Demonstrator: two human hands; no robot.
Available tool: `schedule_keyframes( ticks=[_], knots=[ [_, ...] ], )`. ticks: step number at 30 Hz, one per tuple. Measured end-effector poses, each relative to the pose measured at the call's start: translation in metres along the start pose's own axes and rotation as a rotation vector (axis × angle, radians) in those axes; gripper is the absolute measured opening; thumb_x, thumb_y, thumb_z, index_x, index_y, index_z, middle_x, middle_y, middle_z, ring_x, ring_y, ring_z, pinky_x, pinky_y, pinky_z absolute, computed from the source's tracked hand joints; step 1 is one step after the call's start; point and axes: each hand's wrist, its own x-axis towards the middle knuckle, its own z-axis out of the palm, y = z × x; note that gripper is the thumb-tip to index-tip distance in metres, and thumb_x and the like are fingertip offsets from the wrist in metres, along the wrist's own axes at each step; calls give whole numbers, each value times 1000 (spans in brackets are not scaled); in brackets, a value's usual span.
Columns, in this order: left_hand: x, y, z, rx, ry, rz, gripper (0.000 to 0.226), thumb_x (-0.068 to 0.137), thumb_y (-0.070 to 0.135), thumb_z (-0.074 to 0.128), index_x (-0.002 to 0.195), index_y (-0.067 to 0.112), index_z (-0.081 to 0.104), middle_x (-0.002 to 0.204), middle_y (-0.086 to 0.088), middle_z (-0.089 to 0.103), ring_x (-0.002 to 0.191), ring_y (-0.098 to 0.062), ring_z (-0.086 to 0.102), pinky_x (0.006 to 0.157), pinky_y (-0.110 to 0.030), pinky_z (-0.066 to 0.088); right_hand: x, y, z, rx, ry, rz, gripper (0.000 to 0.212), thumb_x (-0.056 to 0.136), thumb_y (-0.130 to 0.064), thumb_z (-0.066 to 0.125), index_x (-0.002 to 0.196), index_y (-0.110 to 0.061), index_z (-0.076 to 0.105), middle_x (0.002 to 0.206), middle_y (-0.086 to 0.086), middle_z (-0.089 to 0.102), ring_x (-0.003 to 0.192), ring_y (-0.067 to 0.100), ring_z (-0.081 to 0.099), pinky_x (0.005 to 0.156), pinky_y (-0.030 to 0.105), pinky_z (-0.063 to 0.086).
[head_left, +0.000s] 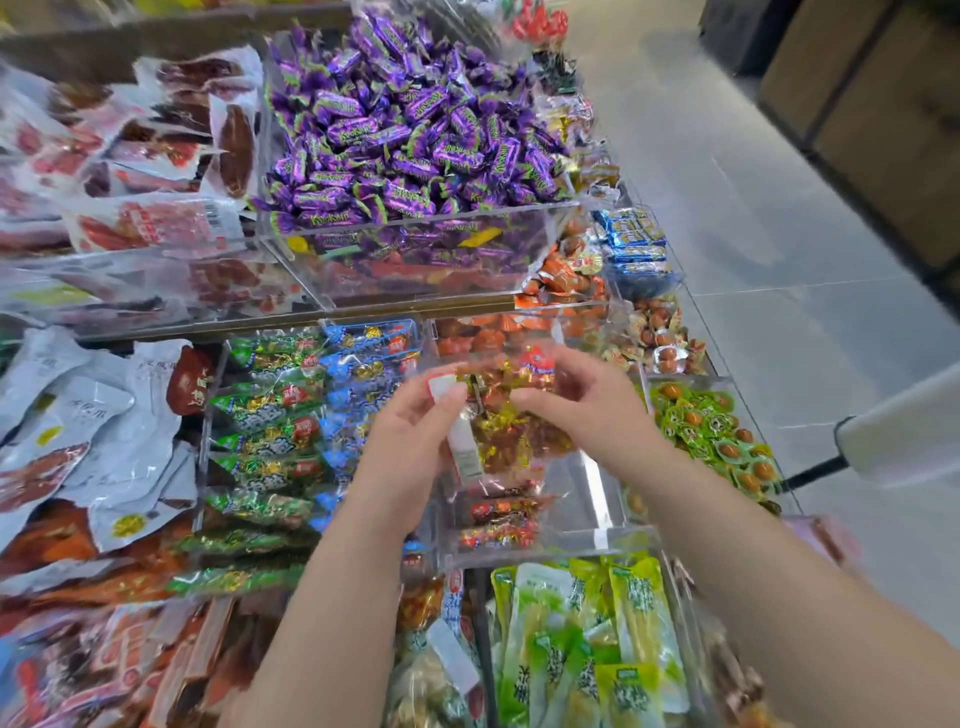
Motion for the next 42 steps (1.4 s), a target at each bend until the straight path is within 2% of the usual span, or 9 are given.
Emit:
schedule_keyframes(
  ticks=[7,12,16,20,23,26,30,36,42],
  knots=[
    [-7,7,2,13,-5,-24,5,95,10,55,93,14,53,61,3,61,52,-9,55,47,-19,46,-21,-13,-7,-73,-1,155,46,91,-51,48,60,-16,49,51,-12,44,46,4,40,56,24,31],
    [-14,5,2,177,-19,-51,70,85,25,72,140,34,30,123,1,55,108,-17,58,95,-41,47,-21,-11,-8,-143,78,220,48,94,-36,50,51,-19,37,44,-5,37,49,16,39,58,28,32],
    [-23,2,-3,914,-459,355,100,54,61,81,137,63,25,151,33,3,144,3,1,113,-30,11,-21,-13,-14,235,97,500,32,95,-20,49,64,-13,49,49,2,46,40,14,45,41,18,37],
    [-16,-5,2,934,-311,459,53,80,32,75,129,43,56,121,31,54,115,16,46,101,-12,38,-25,-16,-22,442,1,639,31,94,-16,49,65,-9,57,49,1,55,39,9,52,37,18,44],
    [-8,-4,0,819,-275,340,33,84,31,72,115,38,63,98,39,54,91,25,51,76,0,40,-30,-9,-29,73,-37,540,36,92,-47,48,102,-14,60,88,0,65,76,14,65,67,30,54],
    [2,-6,-3,675,-355,158,26,84,32,72,109,32,67,99,20,71,94,-2,67,83,-26,54,-36,-9,-38,-225,-62,127,65,77,-54,64,134,-33,40,124,-19,48,112,-2,49,96,25,41],
    [11,-4,-2,600,-385,-30,81,60,62,79,127,21,58,122,-1,66,113,-23,62,96,-50,50,-28,-13,-42,-309,-317,8,51,68,-28,83,107,-45,54,96,-26,63,90,-13,59,73,6,46],
    [42,-11,-22,976,98,301,46,83,49,66,122,27,57,126,6,60,113,-11,53,94,-33,43,21,-6,-69,-761,-167,28,30,74,-28,76,92,-35,54,81,-14,55,74,13,54,59,25,39],
    [68,-46,-35,1530,135,-32,100,86,59,53,154,16,-7,160,-8,-18,146,-30,-20,116,-57,-4,83,37,-43,-1160,-216,46,57,80,-12,61,134,-21,45,118,6,63,102,28,60,77,35,53]
  ],
)
